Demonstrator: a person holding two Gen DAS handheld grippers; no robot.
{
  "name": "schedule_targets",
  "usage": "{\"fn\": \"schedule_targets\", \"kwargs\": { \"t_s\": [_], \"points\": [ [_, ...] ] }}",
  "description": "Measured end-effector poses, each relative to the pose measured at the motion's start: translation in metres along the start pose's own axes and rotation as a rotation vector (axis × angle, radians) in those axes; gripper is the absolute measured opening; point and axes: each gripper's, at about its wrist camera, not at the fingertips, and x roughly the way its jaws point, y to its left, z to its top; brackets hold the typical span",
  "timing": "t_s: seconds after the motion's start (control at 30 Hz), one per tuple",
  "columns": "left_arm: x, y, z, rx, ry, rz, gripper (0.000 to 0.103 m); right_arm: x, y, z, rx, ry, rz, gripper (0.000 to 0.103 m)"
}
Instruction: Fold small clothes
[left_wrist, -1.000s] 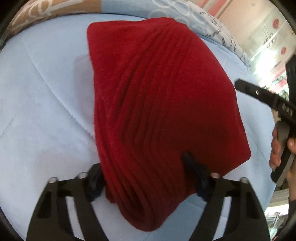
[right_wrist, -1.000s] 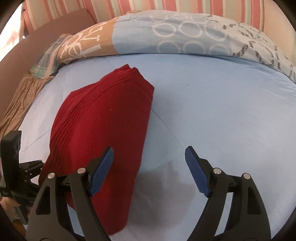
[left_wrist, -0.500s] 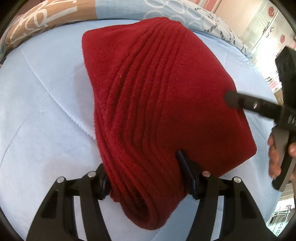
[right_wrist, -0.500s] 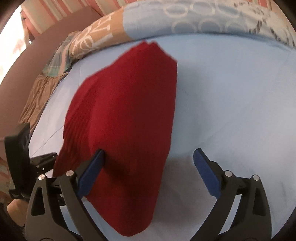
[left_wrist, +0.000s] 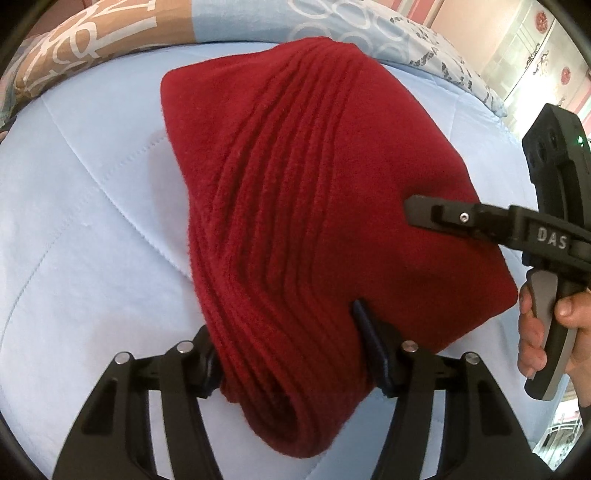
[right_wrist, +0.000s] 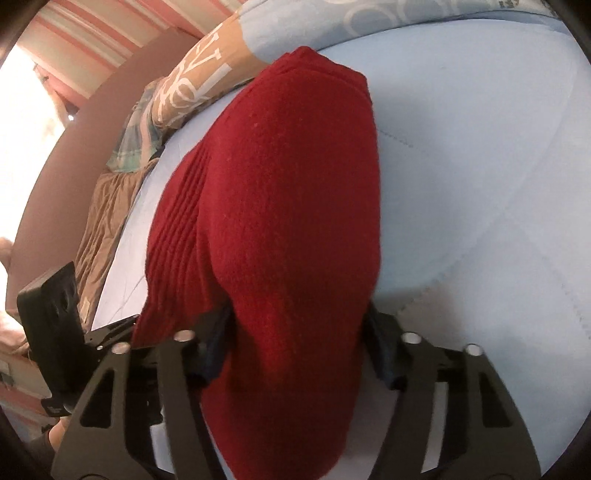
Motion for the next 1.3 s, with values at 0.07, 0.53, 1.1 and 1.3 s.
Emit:
{"fn": "schedule_targets", "kwargs": {
  "t_s": [0.07, 0.53, 1.1, 1.3],
  "points": [
    [-0.004, -0.003, -0.001, 0.010, -0.015, 0.012, 0.054, -0.006, 0.006, -0.002, -0.057, -0.022, -0.028, 0.047],
    [-0.057, -0.108, -0.002, 0.093, -0.098, -0.021, 0.037, -0.139, -0.013, -0.039, -0.146, -0.216, -0.120, 0.041],
    [-0.025, -0.186, -0.096, 0.172, -0.109, 0.036, 0.080, -0.175, -0.077, -0.137, -0.124, -0.076, -0.275, 0.064],
    [-0.075, -0.187, -0.114, 0.167, -0.204, 0.094, 0.091, -0.214, -0.041, -0.168, -0.243, -0.215, -0.444, 0.092]
  ]
}}
